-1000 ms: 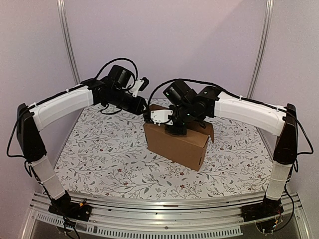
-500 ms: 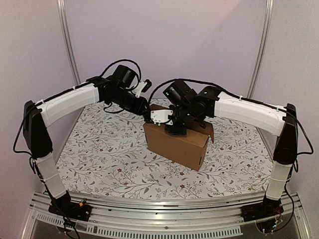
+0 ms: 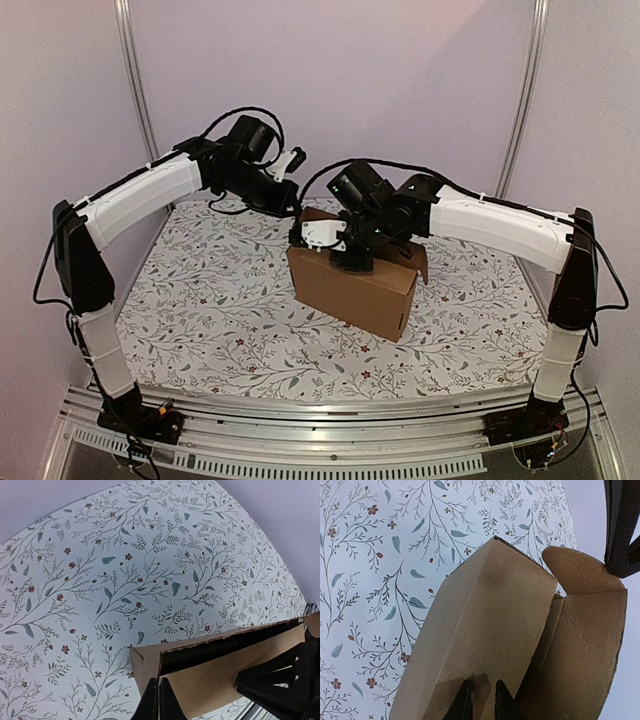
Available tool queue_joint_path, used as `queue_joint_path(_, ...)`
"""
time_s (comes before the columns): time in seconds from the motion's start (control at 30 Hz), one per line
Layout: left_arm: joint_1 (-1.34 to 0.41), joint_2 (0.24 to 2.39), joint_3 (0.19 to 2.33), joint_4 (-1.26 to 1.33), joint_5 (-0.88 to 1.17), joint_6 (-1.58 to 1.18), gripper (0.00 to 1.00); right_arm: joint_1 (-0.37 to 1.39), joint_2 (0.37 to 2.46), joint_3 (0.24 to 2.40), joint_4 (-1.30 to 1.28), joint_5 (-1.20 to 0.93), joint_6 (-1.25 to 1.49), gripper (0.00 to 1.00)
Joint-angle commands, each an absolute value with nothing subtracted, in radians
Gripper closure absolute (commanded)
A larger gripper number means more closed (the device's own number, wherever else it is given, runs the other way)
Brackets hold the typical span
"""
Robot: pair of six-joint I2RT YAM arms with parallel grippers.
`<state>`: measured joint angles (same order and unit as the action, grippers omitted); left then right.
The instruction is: Fold the paper box
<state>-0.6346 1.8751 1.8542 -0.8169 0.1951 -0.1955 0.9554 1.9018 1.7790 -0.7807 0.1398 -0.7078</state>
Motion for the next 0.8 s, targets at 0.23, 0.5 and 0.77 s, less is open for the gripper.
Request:
queue_joint_path(0.23, -0.624, 1.875, 1.838, -0.869, 0.218, -0.255, 0.94, 0.960, 1.948, 1.735, -0.839, 0.135, -0.695, 0.83)
queue_joint_path(0.5, -0.628, 1.809, 1.771, -0.835, 0.117, -0.142, 0.64, 0.960, 1.949, 1.733, -0.838, 0.132, -0.692, 0.83)
queue_joint_path(0.77, -0.604, 1.849, 1.765, -0.825, 0.102, -0.079, 0.62, 0.960, 1.950, 1.733, -0.841, 0.132, -0.692, 0.83)
